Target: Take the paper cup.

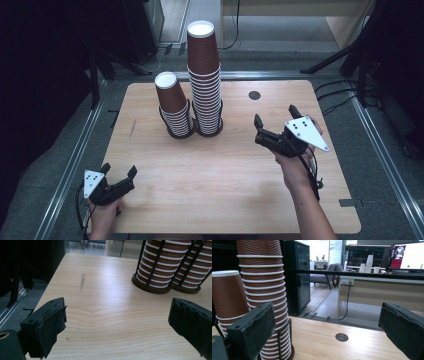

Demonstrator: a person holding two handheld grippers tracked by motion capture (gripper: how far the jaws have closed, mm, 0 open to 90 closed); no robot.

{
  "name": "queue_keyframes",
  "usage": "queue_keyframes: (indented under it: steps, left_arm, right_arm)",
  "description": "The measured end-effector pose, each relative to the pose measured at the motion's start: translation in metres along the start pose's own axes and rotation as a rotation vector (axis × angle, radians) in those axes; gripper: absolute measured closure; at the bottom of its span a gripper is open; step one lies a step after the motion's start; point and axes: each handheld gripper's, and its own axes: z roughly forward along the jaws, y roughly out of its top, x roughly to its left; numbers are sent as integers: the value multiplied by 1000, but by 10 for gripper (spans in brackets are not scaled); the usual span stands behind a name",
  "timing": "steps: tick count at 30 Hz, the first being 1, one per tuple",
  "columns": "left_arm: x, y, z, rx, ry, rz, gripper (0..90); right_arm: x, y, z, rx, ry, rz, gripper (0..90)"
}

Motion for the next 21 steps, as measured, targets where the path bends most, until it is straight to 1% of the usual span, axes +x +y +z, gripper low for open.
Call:
queue_keyframes:
  steps: [1,2,3,4,5,8,9,11,13,14,18,20,21]
  left_arm:
    - [0,0,0,1,-1,0,19]
    - [0,0,0,0,-1,0,19]
    - [0,0,0,1,0,-1,19]
    - [0,0,0,1,0,-1,19]
    - [0,0,0,1,0,-1,20]
    - [0,0,0,1,-1,-1,20]
    - [0,0,0,0,0,-2,20]
    - [0,0,0,2,1,-1,20]
    - [0,0,1,5,2,0,20]
    - [0,0,1,5,2,0,20]
    - [-1,0,1,6,3,6,20]
    - [-2,0,1,8,3,10,20]
    - [-2,0,1,8,3,10,20]
  right_arm:
    - [0,0,0,0,0,0,12]
    - [3,1,2,0,3,-6,12]
    - [9,3,6,0,13,-5,12]
    - [9,3,6,0,13,-5,12]
    - [14,5,10,-5,24,0,13]
    - [20,7,13,-6,34,-1,13]
    - [25,9,16,-8,43,-1,13]
    - [27,10,18,-9,46,0,14]
    - [35,12,23,-11,61,1,14]
    - [35,12,23,-11,61,1,14]
    - [44,16,30,-21,80,0,15]
    - [51,19,36,-21,86,9,15]
    - [51,19,36,-21,86,9,15]
